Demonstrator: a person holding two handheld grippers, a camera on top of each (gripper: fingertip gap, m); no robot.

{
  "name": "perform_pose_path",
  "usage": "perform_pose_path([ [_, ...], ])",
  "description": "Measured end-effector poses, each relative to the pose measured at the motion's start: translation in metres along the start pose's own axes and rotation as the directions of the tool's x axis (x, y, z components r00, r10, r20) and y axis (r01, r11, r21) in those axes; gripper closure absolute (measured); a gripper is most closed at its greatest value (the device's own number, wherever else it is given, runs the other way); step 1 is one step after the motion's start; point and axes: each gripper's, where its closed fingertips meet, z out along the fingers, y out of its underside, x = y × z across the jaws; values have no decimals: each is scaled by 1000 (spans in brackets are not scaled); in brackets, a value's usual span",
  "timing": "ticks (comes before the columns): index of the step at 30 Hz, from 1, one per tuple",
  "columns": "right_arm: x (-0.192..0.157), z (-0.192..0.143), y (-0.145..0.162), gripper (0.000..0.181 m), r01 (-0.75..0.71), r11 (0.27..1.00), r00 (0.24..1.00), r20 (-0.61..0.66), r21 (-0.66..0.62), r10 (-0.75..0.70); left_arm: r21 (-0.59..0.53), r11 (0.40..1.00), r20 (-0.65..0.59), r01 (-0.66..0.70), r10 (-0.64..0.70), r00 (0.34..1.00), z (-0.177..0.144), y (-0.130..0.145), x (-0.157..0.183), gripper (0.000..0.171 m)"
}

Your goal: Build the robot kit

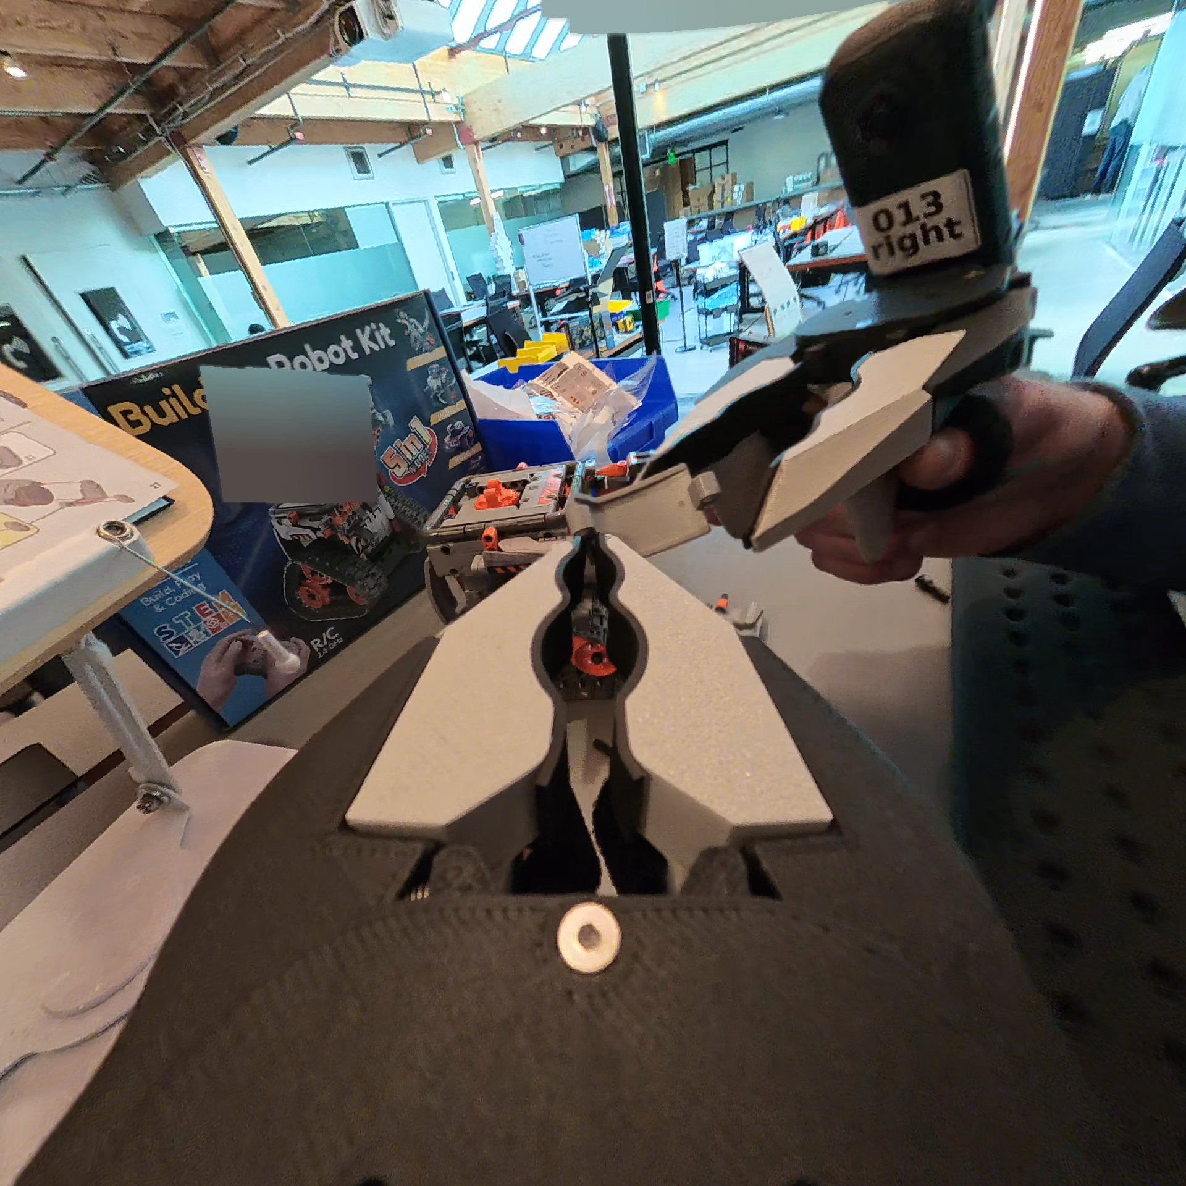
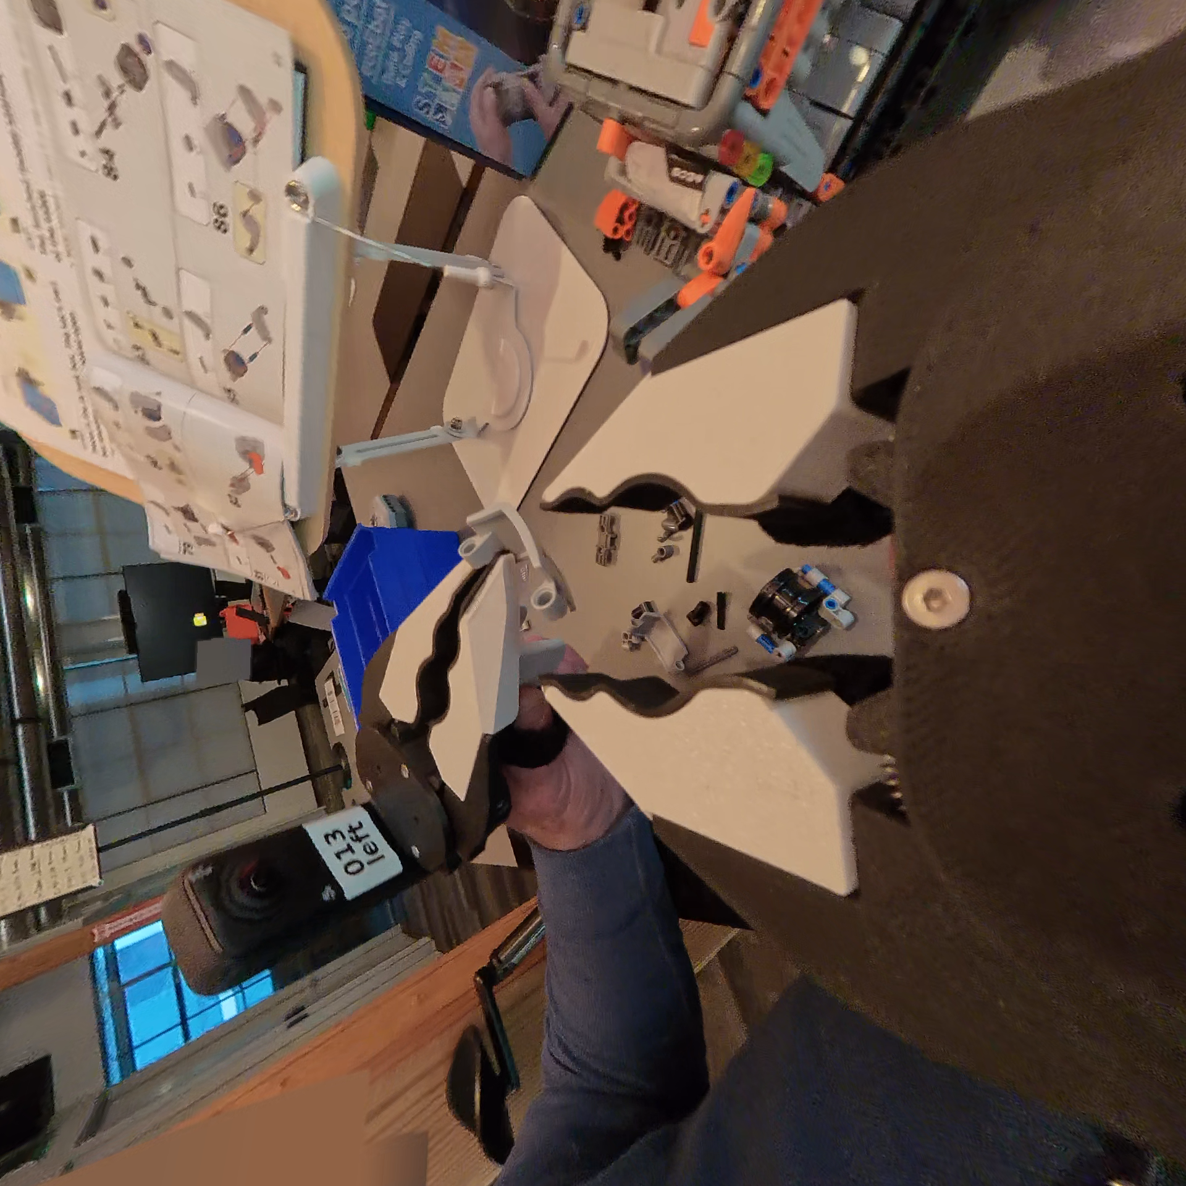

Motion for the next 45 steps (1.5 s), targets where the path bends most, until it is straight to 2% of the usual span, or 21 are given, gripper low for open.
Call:
perform_pose_path([
  [4,4,-6,2,131,-125,992,991,49,12,125,-81,989,12,-127,128,992,7,10,10,171],
  [6,6,-7,9,138,-188,982,979,75,-30,190,-105,976,21,-190,193,981,10,10,15,171],
  [7,10,-7,13,149,-191,980,979,61,-50,193,-111,972,20,-209,212,977,12,10,18,171],
  [8,15,-9,14,163,-178,983,983,36,-50,180,-105,971,19,-213,216,976,13,9,20,171],
  [14,25,-20,22,181,-130,988,991,-30,-83,128,-122,968,-64,-218,212,975,20,17,37,171],
  [19,30,-31,32,181,-68,983,997,-59,-172,59,-135,968,-116,-210,195,974,22,21,44,162],
  [22,32,-41,44,181,5,954,999,-35,-299,-16,-156,972,-161,-177,151,975,18,26,46,158],
  [24,32,-50,54,181,57,912,998,12,-406,-57,-197,967,-165,-163,131,977,15,32,41,157],
  [27,29,-61,75,181,147,801,988,125,-580,-90,-241,960,-156,-145,109,982,6,39,36,159],
  [31,16,-75,110,181,312,564,940,336,-765,-64,-312,943,-160,-113,65,985,-2,59,32,160],
  [35,-4,-89,146,181,498,300,832,546,-814,99,-336,938,-168,-85,29,985,-3,66,31,159],
  [39,-2,-89,172,178,588,133,782,603,-798,158,-342,936,-185,-84,21,982,-3,69,35,159],
  [41,-1,-86,176,167,596,117,778,607,-795,164,-347,933,-191,-90,24,981,-3,71,37,159],
  [42,-1,-83,176,166,592,120,779,605,-797,167,-350,933,-196,-88,19,980,-3,73,38,159],
  [45,12,-75,166,154,562,142,817,574,-815,58,-363,928,-190,-88,19,982,-4,75,35,158],
])
